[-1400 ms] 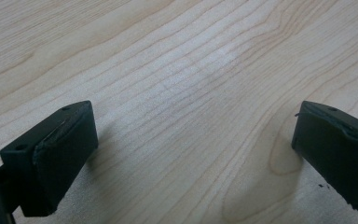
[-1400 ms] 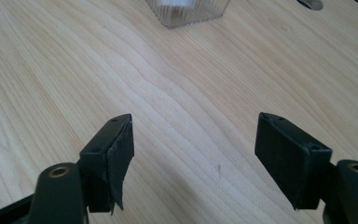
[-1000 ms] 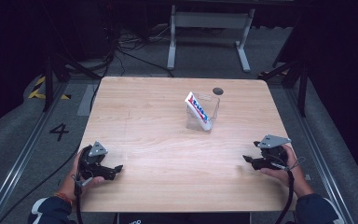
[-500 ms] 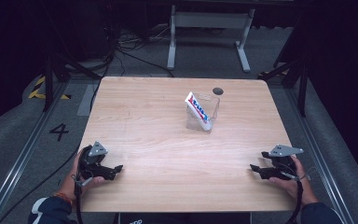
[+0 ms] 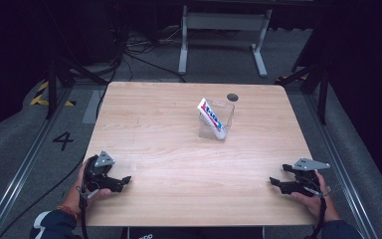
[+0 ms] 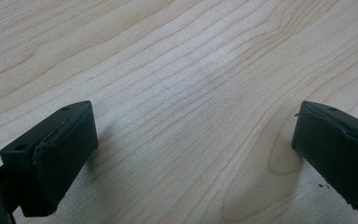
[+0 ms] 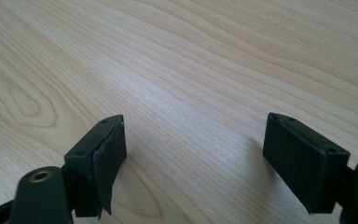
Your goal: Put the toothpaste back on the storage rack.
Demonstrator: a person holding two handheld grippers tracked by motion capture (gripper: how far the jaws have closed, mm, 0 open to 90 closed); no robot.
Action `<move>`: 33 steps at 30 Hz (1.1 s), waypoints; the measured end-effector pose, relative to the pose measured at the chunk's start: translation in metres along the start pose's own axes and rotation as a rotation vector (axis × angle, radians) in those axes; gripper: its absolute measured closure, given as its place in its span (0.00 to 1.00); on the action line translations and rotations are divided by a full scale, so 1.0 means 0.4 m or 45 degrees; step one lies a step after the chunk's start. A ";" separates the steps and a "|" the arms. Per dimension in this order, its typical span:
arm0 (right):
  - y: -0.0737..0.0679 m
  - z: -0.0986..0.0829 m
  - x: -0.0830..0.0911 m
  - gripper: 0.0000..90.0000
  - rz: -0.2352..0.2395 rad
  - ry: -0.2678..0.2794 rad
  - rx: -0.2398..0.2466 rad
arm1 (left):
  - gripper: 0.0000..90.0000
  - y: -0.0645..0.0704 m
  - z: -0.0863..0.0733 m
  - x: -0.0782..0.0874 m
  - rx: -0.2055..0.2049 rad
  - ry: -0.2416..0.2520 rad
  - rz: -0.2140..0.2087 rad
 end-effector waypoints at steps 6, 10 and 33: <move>0.000 0.000 0.000 0.24 0.000 0.000 0.000 | 0.01 0.000 0.000 0.000 0.001 0.000 0.002; 0.000 0.000 0.000 0.24 0.000 0.000 0.000 | 0.00 0.001 0.000 -0.001 0.009 0.001 -0.002; 0.000 0.000 0.000 0.24 -0.001 0.000 0.000 | 0.00 0.002 0.001 -0.003 0.022 -0.003 -0.001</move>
Point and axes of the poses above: each handheld gripper's, and its own axes: x roughly backward along the jaws, z roughly out of its top, y roughly to its right, the point moved 7 cm from there along -x, roughly forward along the jaws, and after that the axes turned 9 degrees about y, right-handed, at the moved point
